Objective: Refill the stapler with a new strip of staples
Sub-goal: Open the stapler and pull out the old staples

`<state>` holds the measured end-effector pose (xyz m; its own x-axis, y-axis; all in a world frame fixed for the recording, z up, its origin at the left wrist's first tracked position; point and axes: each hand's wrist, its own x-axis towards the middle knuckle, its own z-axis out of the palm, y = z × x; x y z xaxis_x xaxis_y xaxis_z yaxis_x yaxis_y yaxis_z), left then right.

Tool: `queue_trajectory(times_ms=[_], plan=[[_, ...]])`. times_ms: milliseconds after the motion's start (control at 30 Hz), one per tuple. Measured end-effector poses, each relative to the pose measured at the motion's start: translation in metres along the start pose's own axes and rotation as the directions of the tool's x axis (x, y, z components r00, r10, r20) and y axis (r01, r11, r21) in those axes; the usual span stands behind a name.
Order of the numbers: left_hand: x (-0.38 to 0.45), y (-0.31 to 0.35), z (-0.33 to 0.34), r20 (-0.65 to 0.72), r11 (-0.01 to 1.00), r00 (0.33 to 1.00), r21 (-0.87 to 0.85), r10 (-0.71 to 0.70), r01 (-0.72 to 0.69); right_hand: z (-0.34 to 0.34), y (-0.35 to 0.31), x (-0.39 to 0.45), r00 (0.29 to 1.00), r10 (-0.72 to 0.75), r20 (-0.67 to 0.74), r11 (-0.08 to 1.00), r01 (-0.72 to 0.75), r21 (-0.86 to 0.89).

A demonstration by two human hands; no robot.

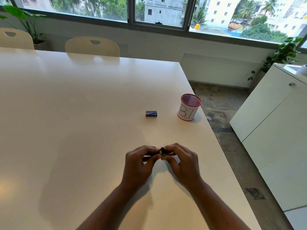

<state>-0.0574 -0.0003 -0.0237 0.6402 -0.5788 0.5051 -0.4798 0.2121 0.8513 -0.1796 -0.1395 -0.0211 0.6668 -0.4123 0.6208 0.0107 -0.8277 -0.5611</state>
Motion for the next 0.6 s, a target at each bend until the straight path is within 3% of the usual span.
queue_trajectory(times_ms=[167,600], plan=[[0.0,0.003,0.002,-0.008,1.0,1.0,0.001,-0.017,0.017,-0.001,-0.003,-0.001,1.0,-0.004,0.009,0.997,0.004,-0.071],[-0.002,0.009,0.004,-0.035,0.998,0.999,0.07,0.012,-0.009,-0.001,-0.006,-0.001,0.999,0.045,0.021,0.998,-0.044,-0.055]])
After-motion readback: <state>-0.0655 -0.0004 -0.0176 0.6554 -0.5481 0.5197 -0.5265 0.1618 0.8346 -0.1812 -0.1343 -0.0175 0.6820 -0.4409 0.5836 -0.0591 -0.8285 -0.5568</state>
